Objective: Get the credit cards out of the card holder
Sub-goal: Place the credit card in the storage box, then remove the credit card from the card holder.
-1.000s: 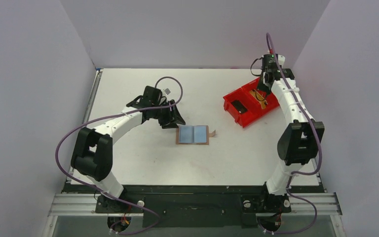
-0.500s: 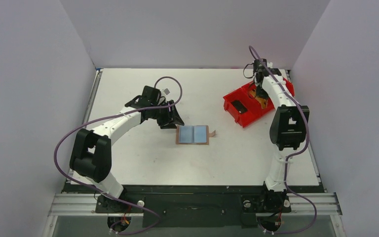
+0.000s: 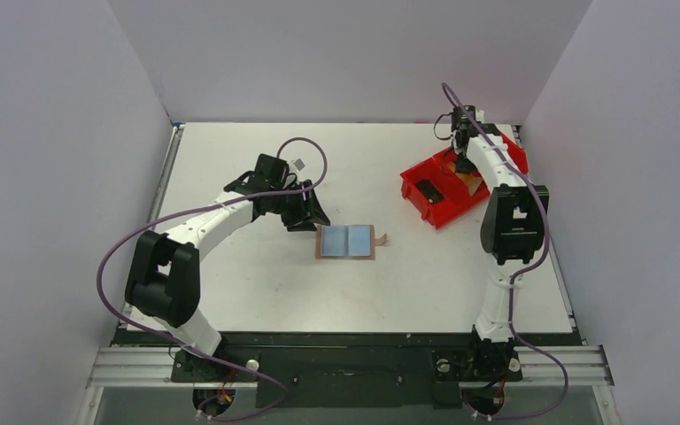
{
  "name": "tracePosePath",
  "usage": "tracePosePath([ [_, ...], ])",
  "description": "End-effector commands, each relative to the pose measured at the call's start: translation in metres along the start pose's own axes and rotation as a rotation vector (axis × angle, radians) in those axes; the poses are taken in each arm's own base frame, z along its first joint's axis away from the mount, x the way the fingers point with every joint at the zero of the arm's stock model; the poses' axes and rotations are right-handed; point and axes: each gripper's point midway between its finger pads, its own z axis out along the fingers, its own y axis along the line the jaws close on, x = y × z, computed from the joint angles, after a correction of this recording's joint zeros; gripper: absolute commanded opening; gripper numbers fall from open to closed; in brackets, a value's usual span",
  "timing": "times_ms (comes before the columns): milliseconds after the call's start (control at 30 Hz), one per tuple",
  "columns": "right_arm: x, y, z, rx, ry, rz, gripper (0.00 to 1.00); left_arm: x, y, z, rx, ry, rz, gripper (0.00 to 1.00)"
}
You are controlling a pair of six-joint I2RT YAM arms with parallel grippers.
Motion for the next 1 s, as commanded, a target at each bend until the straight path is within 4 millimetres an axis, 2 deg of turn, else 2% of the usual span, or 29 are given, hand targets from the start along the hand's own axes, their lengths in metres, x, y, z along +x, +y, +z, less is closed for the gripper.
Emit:
tracePosePath([
  [0, -0.028, 0.001, -0.018, -0.018, -0.092, 0.066, 0.35, -0.019, -0.017, -0.014, 0.030, -0.063, 0.040, 0.47],
  [167, -0.040, 0.004, -0.049, -0.054, -0.150, 0.131, 0.44, -0.021, -0.018, -0.013, 0.028, -0.065, 0.040, 0.47],
  [267, -0.042, 0.009, -0.066, -0.090, -0.169, 0.184, 0.46, -0.023, -0.019, -0.014, 0.028, -0.071, 0.047, 0.48],
  [533, -0.032, 0.007, -0.121, -0.184, -0.221, 0.318, 0.48, -0.030, -0.017, -0.016, 0.015, -0.091, 0.046, 0.50],
  [667, -0.026, 0.018, -0.148, -0.250, -0.254, 0.356, 0.49, -0.035, -0.013, -0.018, 0.001, -0.103, 0.042, 0.51],
  [800, -0.016, 0.043, -0.176, -0.317, -0.285, 0.356, 0.50, -0.038, -0.007, -0.019, -0.020, -0.120, 0.039, 0.51],
  [833, -0.013, 0.056, -0.184, -0.350, -0.287, 0.353, 0.50, -0.038, -0.005, -0.019, -0.024, -0.123, 0.038, 0.52],
  [867, -0.006, 0.061, -0.188, -0.368, -0.287, 0.352, 0.50, -0.039, -0.004, -0.019, -0.028, -0.132, 0.040, 0.52],
  [967, 0.013, 0.092, -0.204, -0.456, -0.274, 0.344, 0.50, -0.037, 0.003, -0.018, -0.048, -0.138, 0.032, 0.52],
])
